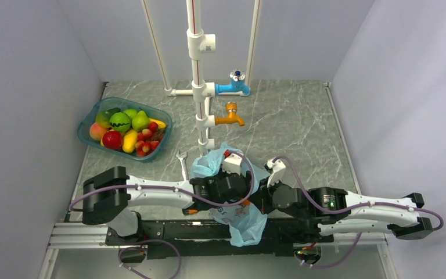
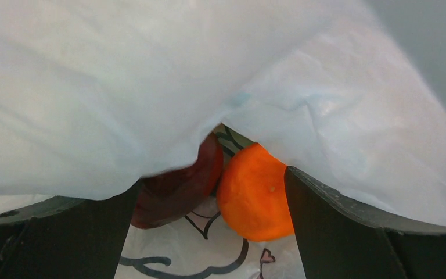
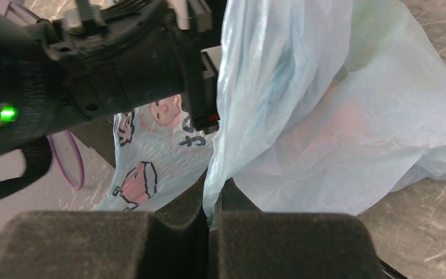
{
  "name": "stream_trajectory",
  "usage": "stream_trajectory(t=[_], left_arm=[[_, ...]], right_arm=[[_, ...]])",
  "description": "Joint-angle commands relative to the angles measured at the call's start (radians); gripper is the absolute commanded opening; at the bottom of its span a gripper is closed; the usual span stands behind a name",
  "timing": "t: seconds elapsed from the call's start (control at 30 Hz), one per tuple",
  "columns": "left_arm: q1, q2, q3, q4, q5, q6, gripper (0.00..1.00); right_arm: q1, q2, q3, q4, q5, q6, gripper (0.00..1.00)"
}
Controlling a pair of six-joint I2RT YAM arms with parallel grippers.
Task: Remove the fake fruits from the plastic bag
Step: Take out the fake fruit from the plastic bag.
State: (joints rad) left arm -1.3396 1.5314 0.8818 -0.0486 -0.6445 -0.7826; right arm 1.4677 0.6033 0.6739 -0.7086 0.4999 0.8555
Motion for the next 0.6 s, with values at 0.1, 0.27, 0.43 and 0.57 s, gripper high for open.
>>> stream_trajectory(t=[0.1,0.27,0.43,0.57], left_arm=[[0.033,0.095,0.059,-0.048,-0.040,0.003,0.99],[0.045,0.147,0.077,-0.083,-0.046,-0.015,0.99],[0.057,0.195,0.103,-0.091,-0.054,-0.026,0.99],[0.056,0.187,0.104,-0.095,-0.076,-0.038,0.73]], right_arm=[[0.004,-0.040,0.009,-0.001,0.002,-0.005,0.00],[0.004,-0.051,0.001,0.001,-0.002,-0.005,0.00],[0.005,-0.033,0.001,0.011,-0.012,-0.008,0.00],[0.005,-0.030,-0.001,0.016,-0.022,-0.009,0.00]])
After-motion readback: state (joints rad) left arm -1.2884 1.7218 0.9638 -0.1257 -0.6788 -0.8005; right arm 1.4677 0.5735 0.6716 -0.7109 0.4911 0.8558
